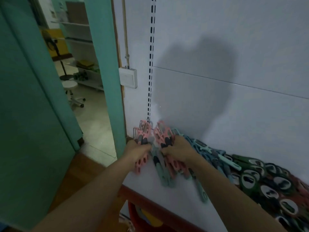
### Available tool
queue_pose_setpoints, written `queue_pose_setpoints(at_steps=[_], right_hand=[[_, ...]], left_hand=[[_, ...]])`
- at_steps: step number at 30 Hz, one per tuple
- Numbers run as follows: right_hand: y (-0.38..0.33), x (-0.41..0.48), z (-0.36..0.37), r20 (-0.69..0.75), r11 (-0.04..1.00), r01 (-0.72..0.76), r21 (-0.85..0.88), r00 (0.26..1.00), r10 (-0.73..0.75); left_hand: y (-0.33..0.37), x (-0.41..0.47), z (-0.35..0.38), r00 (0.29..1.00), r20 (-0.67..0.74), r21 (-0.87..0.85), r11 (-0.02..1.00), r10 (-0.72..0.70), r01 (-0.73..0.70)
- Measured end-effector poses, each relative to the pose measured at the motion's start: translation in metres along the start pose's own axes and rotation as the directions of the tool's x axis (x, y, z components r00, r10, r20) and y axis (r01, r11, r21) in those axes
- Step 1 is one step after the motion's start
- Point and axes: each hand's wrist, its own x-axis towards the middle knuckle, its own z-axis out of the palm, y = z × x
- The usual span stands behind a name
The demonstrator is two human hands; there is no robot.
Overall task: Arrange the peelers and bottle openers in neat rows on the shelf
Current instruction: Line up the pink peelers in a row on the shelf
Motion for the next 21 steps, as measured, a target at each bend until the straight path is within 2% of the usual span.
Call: queue_pose_setpoints(at_steps=[2,6,8,10,13,16,17,21], right_hand=[[-0.001,0.003,-0.010,-0.010,0.999,-0.008,0.037,1.000,0.008],[-0.007,0.004,-0.028,-0.009,0.987,-0.023,-0.158,1.000,0.022],[-0.009,0.005,-0.029,0.013,0.983,-0.044,-0.175,0.999,0.047],[-0.011,0.002,-0.026,-0.007,0.984,-0.055,-0.172,0.998,0.055],[-0.013,-0.003,-0.029,-0.111,0.987,-0.059,-0.147,0.993,0.042],[-0.014,-0.007,-0.034,-0.057,0.998,-0.059,-0.016,0.997,0.058],[-0.014,-0.010,-0.030,-0.025,0.999,-0.039,-0.036,0.999,0.038],[-0.011,-0.019,0.007,0.018,0.948,0.041,-0.315,0.999,-0.038]], left_hand=[[0.001,0.000,-0.002,1.000,0.016,-0.058,0.998,0.019,-0.018],[0.006,-0.002,-0.001,0.999,0.042,-0.076,0.997,0.028,-0.024],[0.006,0.000,0.000,0.999,0.045,-0.068,0.998,0.010,-0.007],[0.003,0.002,0.001,0.999,0.049,-0.026,1.000,0.008,-0.006],[-0.003,0.007,0.005,0.996,0.081,0.009,1.000,0.026,-0.027],[-0.007,0.006,0.008,0.996,0.058,-0.055,0.997,0.065,-0.062],[-0.007,0.006,0.009,0.996,0.037,-0.093,0.993,0.075,-0.071],[-0.005,0.001,0.007,0.994,-0.044,-0.197,0.974,0.104,-0.111]])
